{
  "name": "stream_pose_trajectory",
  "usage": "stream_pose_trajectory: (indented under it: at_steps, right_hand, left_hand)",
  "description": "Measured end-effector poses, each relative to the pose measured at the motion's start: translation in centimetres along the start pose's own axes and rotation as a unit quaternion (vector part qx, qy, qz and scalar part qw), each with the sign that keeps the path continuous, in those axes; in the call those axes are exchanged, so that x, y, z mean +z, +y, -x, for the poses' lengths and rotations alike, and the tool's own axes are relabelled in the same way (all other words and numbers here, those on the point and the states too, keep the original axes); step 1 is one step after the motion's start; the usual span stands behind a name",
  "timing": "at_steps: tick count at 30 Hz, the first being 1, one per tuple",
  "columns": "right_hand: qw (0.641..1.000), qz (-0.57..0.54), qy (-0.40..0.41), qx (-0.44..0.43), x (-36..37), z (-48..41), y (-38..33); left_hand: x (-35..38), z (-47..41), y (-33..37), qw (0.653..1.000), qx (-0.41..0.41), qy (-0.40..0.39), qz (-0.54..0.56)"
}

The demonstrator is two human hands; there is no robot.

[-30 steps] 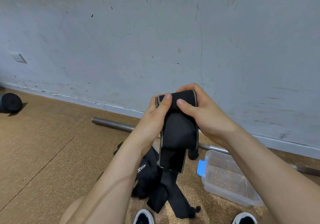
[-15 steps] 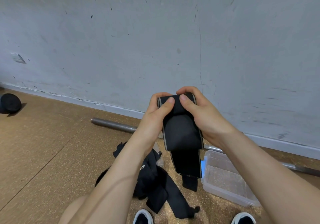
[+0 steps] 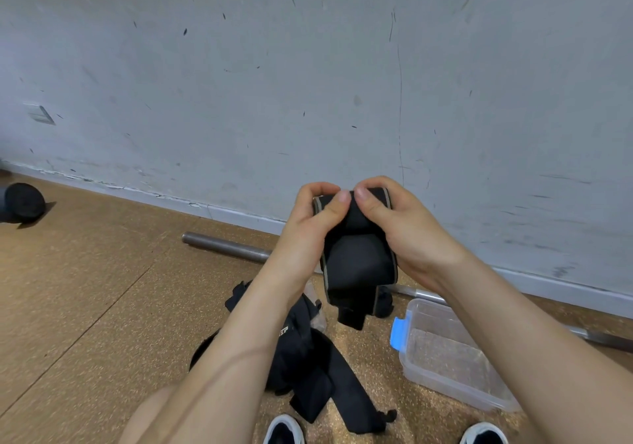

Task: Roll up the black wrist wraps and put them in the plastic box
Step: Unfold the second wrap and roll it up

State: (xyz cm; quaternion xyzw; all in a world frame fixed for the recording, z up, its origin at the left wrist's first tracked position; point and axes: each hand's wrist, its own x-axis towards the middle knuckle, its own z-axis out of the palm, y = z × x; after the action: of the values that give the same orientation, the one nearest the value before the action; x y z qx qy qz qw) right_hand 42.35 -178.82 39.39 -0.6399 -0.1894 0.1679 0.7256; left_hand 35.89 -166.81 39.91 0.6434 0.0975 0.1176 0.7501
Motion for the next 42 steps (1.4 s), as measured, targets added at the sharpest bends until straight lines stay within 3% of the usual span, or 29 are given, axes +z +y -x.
stream_pose_trajectory:
  at_steps: [4, 7, 9, 14, 17, 21, 23, 26, 30, 32, 38, 42]
  right_hand:
    - [1.0, 0.024, -0.018, 0.007, 0.1, 0.1, 0.1]
    - [0.993, -0.056, -0.061, 0.086, -0.5, 0.1, -0.7]
    - [0.988, -0.029, -0.103, 0.113, -1.1, 0.0, -0.9]
    - [0.997, -0.035, -0.073, 0.021, -1.1, -0.1, -0.4]
    - [0.995, -0.021, -0.096, 0.015, -1.9, -0.3, -0.5]
    - [0.962, 0.134, -0.223, 0.078, -4.2, -0.2, -1.9]
    - [0.931, 0.254, -0.252, 0.066, -4.1, 0.0, -1.9]
    - [0.905, 0.369, -0.211, -0.012, -3.0, -0.1, -1.3]
    - [0.919, 0.37, -0.134, -0.038, -3.9, -0.5, -1.8]
    - [0.928, 0.352, -0.117, -0.038, -4.5, -0.4, -2.0]
    - [0.923, 0.36, -0.133, -0.039, -4.4, -0.2, -2.4]
    - [0.909, 0.399, -0.103, -0.055, -3.8, -0.4, -1.8]
  left_hand:
    - [-0.3, -0.2, -0.1, 0.999, -0.002, 0.017, -0.049]
    - [-0.4, 0.0, 0.0, 0.999, 0.022, 0.017, -0.034]
    - [-0.5, 0.2, 0.0, 0.999, 0.024, 0.001, -0.041]
    - [-0.8, 0.2, 0.5, 1.0, -0.02, -0.018, -0.001]
    - [-1.3, 0.1, 0.7, 0.999, 0.008, 0.014, -0.036]
    - [-1.8, 0.3, 0.9, 0.971, 0.096, -0.021, -0.219]
    - [-1.2, 0.7, 0.9, 0.946, 0.12, -0.062, -0.295]
    - [-0.6, 0.8, 0.5, 0.921, 0.162, -0.065, -0.348]
    - [-1.9, 1.0, 0.9, 0.958, 0.158, -0.042, -0.235]
    - [-2.9, 1.1, 0.8, 0.939, 0.15, -0.061, -0.303]
    - [-3.1, 0.8, -0.8, 0.828, 0.192, -0.047, -0.524]
    - [-2.5, 0.6, -1.5, 0.764, 0.279, 0.001, -0.582]
